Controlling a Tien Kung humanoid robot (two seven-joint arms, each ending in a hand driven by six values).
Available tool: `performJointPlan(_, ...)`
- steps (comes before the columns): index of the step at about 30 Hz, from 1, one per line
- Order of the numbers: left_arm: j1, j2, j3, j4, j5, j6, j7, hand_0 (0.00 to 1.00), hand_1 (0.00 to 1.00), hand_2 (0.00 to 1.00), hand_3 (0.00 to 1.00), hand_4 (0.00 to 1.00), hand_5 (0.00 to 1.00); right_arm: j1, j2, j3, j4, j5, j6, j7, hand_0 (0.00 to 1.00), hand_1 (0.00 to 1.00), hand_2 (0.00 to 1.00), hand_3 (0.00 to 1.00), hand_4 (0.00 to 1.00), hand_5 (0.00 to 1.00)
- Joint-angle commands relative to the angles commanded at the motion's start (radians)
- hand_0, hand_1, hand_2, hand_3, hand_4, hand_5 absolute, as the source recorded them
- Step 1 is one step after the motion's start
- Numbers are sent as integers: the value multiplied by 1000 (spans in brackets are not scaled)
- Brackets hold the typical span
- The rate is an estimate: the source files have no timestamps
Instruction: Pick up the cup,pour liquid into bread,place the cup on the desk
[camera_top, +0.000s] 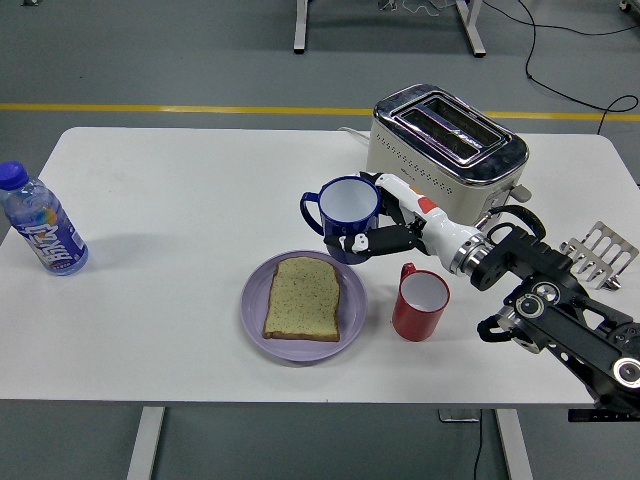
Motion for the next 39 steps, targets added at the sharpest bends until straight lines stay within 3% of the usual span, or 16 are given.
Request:
performJointPlan(6,0,-1,-7,0,10,2,3,690,756,773,611,396,998,-25,-12,33,2,-7,-5,2,473,431,537,515,660,2)
performJointPlan(39,0,-7,-28,4,39,3,12,690,756,773,611,396,998,-255,-172,316,74,57,4,-17,482,431,536,514,655,2)
